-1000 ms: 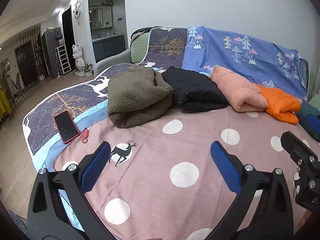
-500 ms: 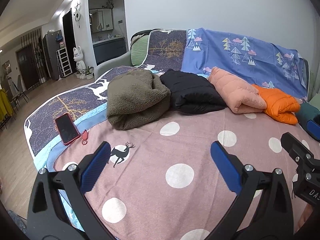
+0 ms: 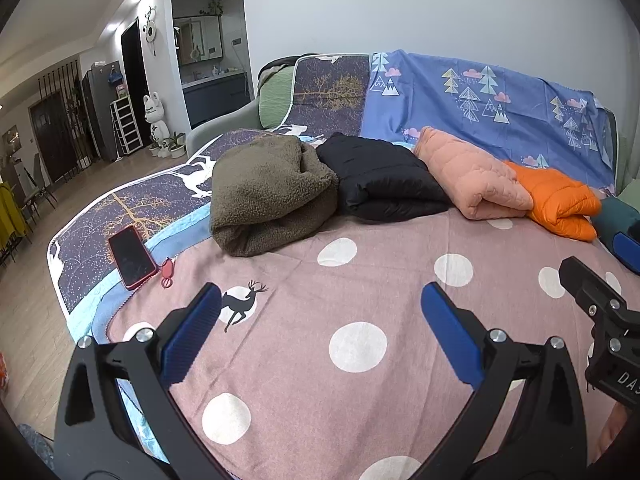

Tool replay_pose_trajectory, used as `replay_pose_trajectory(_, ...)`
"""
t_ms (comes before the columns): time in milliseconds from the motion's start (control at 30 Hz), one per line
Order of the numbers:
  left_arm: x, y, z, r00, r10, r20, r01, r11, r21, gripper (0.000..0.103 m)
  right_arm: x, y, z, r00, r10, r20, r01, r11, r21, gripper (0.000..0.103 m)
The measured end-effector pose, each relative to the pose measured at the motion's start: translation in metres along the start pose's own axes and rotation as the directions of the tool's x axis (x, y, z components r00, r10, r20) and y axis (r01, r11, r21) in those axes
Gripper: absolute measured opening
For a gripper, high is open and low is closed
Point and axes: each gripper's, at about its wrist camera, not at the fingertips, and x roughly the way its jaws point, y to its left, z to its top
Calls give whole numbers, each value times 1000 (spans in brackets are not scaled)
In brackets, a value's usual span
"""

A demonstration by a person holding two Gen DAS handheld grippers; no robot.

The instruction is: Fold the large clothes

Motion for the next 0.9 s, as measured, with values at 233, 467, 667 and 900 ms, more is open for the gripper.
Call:
replay_pose_trajectory(233, 2, 0, -1, 1000, -1, -4, 1, 1000, 3, 101, 1, -1, 0, 1000, -7, -2, 7, 1000, 2, 96)
replay_pose_trajectory(467, 2, 0, 0, 1000, -1, -4, 1, 1000, 1, 101, 3, 0, -1, 1000, -12, -7, 12, 1000, -3, 96)
replay_pose_trajectory(667, 4, 0, -1, 1000, -1, -8, 1, 1000, 3, 101, 4, 1, -1, 1000, -16, -11, 15, 1000, -8, 96)
replay_pose_trajectory(900, 8, 1, -2, 1000, -5, -14, 5, 1000, 9, 101, 5, 0, -3, 1000, -20, -15, 20, 1000, -2, 96)
